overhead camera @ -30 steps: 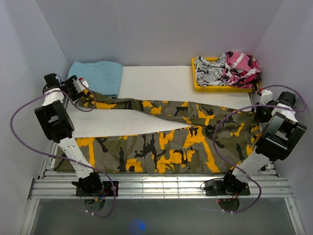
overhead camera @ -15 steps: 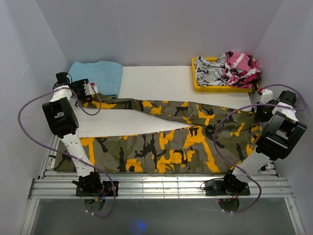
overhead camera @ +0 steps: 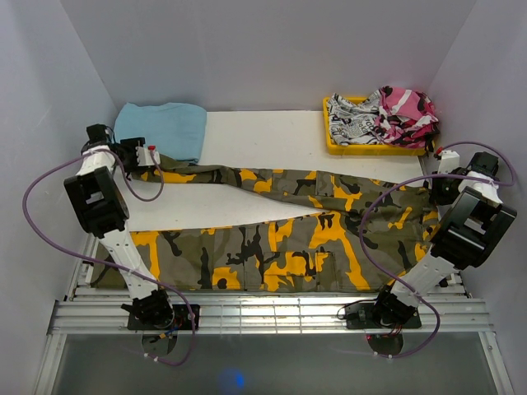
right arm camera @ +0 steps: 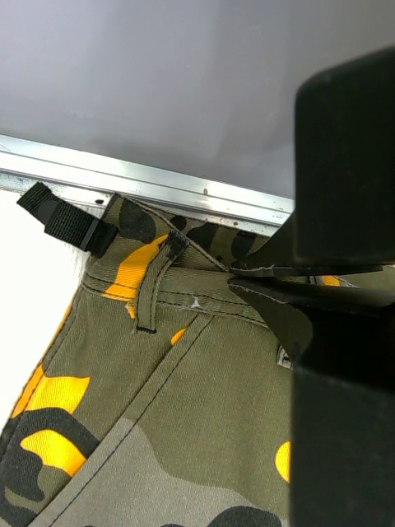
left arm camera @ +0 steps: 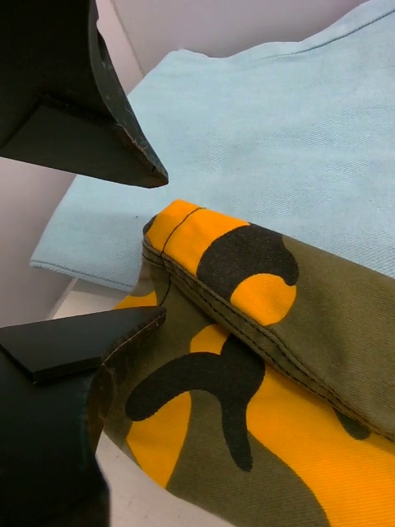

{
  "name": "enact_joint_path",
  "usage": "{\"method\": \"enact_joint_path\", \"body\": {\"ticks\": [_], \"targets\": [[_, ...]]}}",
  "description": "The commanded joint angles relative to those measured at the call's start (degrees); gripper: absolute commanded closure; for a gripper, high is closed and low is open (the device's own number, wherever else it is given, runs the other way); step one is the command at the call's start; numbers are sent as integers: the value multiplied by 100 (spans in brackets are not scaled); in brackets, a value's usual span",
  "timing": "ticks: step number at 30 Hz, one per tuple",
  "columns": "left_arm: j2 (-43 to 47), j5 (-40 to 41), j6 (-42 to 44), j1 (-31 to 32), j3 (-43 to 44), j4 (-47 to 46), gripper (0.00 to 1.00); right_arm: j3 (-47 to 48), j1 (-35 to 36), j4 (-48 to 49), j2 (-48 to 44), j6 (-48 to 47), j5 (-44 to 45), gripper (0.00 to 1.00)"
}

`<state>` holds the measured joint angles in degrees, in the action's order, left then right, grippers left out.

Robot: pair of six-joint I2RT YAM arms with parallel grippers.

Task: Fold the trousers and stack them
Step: Flatten the trousers out

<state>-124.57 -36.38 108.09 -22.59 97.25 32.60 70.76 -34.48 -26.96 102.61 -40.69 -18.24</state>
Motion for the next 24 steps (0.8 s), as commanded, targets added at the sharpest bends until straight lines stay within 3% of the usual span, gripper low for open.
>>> {"method": "enact_joint_path", "body": {"ticks": [1,6,10,12,20,24], "targets": [[171,-10,177,26,232,150,30,298,-24,68,66,8,-48,92],[-312,228,115,106,751,80,32,342,-33,59,110,8,13,92],[-655,368,19,211,1120,88,47,394,-33,42,172,17,31,92],[-761,430,141,237,1217,263,50,447,-33,24,189,34,48,92],[-437,378,318,229,875,405,47,553,-33,-37,163,26,40,92],[11,272,502,167,462,484,40,562,-33,-55,163,17,-4,92]]}}
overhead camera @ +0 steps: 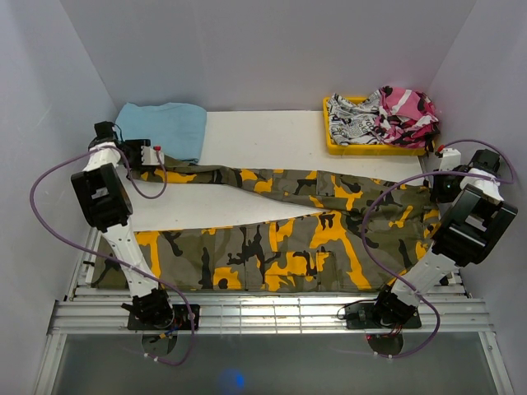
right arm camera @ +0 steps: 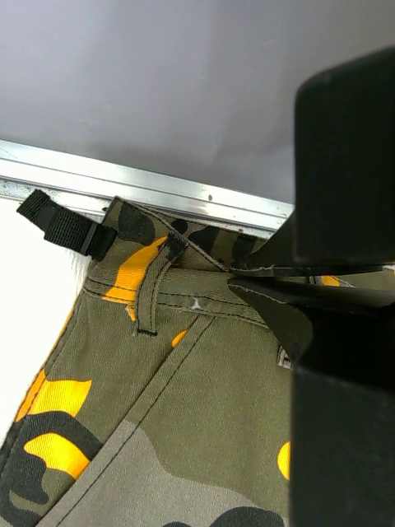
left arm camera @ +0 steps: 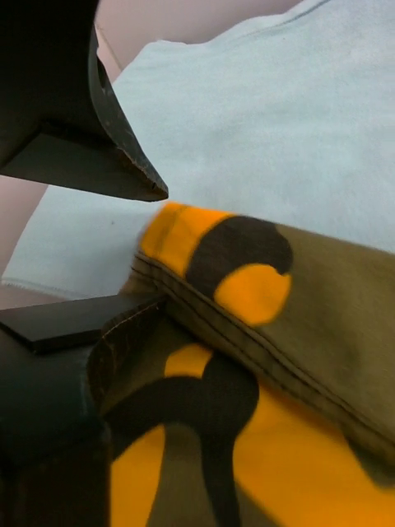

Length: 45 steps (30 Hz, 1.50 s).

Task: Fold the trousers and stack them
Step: Flatten the trousers out

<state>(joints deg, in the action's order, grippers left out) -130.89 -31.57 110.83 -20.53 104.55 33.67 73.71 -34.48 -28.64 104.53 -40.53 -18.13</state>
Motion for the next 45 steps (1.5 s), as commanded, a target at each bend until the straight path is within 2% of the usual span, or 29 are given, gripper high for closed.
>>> {"method": "enact_joint_path", "body": {"ticks": [1,8,20,24,27,30,31,34,35,36,45], "targets": [[826,-244,281,-47,-347,412,39,258,-33,122,-38,2,-15,92],[1127,-253,493,-73,-699,597,29,240,-33,131,-38,37,-120,92],[12,81,159,120,381,421,28,231,-41,140,50,37,-6,92],[-367,160,-44,173,873,544,39,275,-41,131,50,37,38,92],[-288,134,27,173,795,649,44,302,-50,131,41,28,20,92],[-113,90,141,164,584,789,57,337,-50,131,32,63,-33,92],[-60,81,202,164,514,834,66,354,-50,131,41,72,-59,92],[168,64,325,173,329,1018,82,407,-50,113,15,98,-77,92],[239,46,317,173,303,1132,96,407,-50,105,6,98,-77,92],[396,29,326,181,250,1203,100,407,-50,105,-3,98,-85,92],[1636,-77,-52,59,-49,1974,100,381,-120,140,-100,72,-243,92]]}}
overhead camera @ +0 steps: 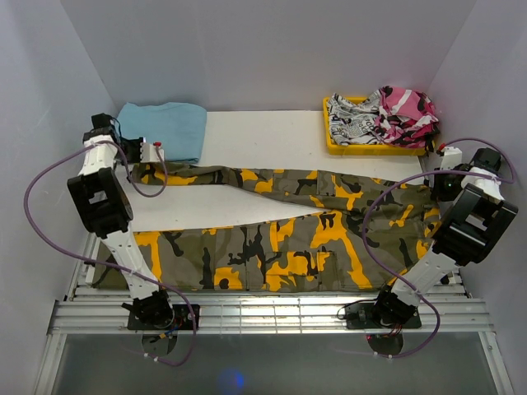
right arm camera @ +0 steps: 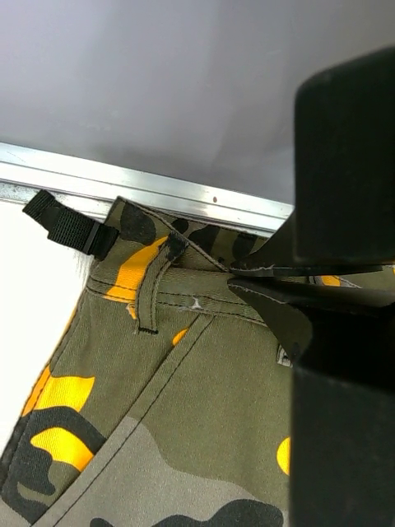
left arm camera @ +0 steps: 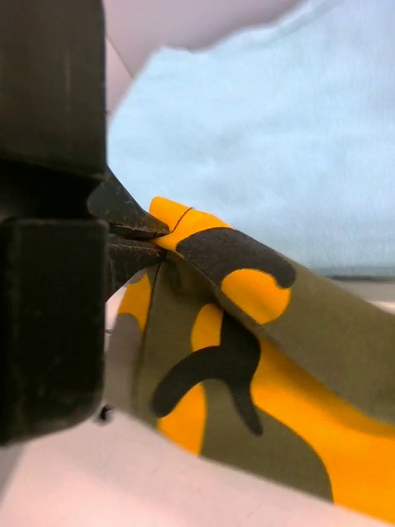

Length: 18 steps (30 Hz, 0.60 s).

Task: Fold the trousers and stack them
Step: Flatten the trousers out

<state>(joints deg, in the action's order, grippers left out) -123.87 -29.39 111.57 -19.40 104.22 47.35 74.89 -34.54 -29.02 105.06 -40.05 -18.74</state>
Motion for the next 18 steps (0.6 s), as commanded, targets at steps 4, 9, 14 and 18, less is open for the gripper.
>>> {"method": "enact_joint_path", "body": {"ticks": [4,9,14,18], "targets": [[1653,-7,-600,-134,-323,906,100,289,-166,177,-187,24,-331,92],[2639,258,-1136,-231,-1086,1372,100,307,-237,203,-222,-2,-499,92],[3649,170,-1936,-520,-1361,1926,100,219,-360,387,-389,-55,-727,92],[4362,223,-2490,-776,-1493,2626,100,87,-579,607,-512,-73,-938,92]]}}
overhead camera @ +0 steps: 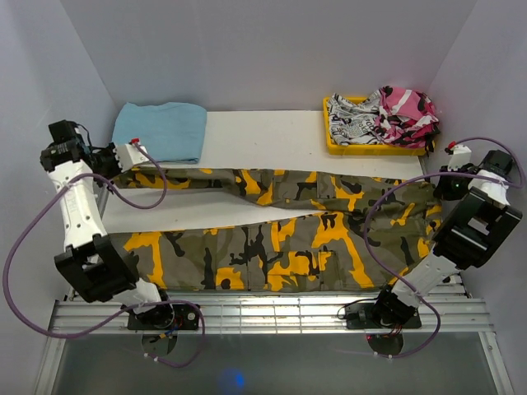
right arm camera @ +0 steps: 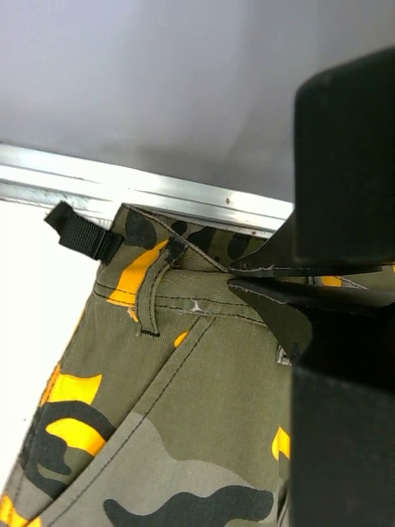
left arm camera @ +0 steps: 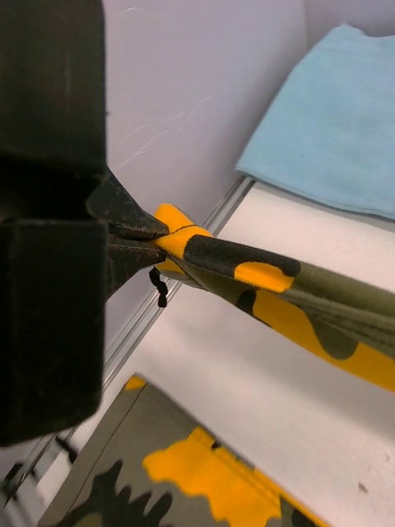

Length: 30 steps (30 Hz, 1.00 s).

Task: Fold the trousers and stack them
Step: Flatten the trousers out

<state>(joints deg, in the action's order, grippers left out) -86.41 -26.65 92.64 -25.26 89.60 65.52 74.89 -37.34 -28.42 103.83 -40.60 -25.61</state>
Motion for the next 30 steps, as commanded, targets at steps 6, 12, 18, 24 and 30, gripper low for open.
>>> {"method": "enact_joint_path", "body": {"ticks": [6,12,18,24,30], "targets": [[1494,107,-871,-418,-161,1473,100,-18,-694,777,-636,35,-848,92],[1567,494,-1546,-594,-768,1132,100,-378,-1196,979,-961,-115,-1781,92],[-386,863,-3037,-603,-71,-327,100,-353,-1092,1093,-812,61,-1676,92],[-3176,731,-4515,-331,2620,-399,100,-291,-731,1375,-558,368,-1273,92],[-5491,1127,-5212,56,5171,-838,50,-273,-134,1910,-303,869,-588,92]]}}
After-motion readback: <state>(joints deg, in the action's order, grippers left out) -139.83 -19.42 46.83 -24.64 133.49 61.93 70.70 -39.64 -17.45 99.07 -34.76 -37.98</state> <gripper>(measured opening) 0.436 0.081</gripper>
